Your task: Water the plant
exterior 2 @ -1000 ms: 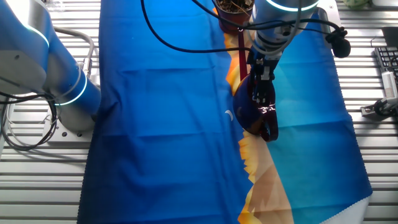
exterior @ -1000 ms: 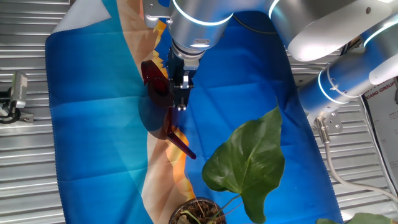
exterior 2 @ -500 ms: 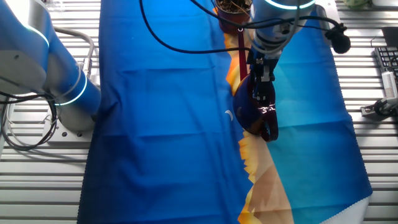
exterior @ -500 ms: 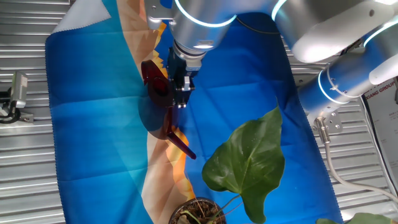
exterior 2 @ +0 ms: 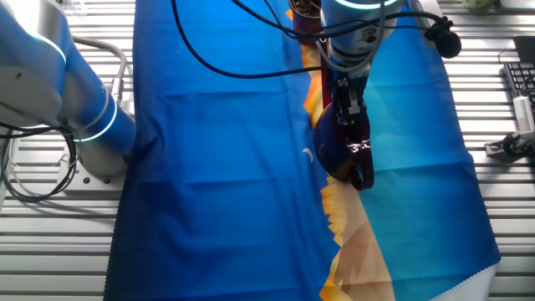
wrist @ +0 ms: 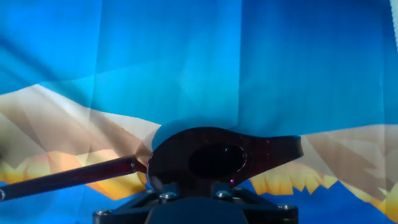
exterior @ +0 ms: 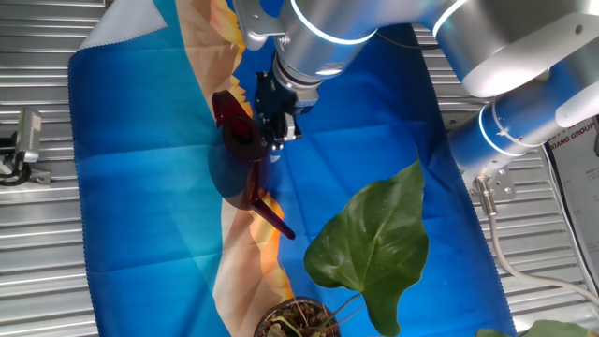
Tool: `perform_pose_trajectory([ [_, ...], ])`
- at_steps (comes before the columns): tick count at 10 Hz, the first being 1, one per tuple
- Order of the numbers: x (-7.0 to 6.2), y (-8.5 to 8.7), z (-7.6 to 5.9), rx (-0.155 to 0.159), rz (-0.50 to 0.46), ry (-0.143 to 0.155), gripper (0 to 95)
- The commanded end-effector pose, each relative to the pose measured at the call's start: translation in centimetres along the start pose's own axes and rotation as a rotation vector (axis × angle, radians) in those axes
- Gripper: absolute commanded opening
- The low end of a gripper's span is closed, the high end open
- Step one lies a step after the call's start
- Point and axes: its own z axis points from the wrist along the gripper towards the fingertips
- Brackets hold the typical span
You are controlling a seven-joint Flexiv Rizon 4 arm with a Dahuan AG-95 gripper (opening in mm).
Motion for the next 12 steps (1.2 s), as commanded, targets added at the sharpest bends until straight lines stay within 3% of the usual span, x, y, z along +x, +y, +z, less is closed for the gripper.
perform_pose_trajectory([
  [1, -0.03, 0.02, 0.02, -0.002, 0.001, 0.002, 0.0],
  [10, 0.02, 0.01, -0.1, -0.003, -0.002, 0.007, 0.0],
  [12, 0.16, -0.12, -0.73, -0.003, -0.012, 0.018, 0.0],
])
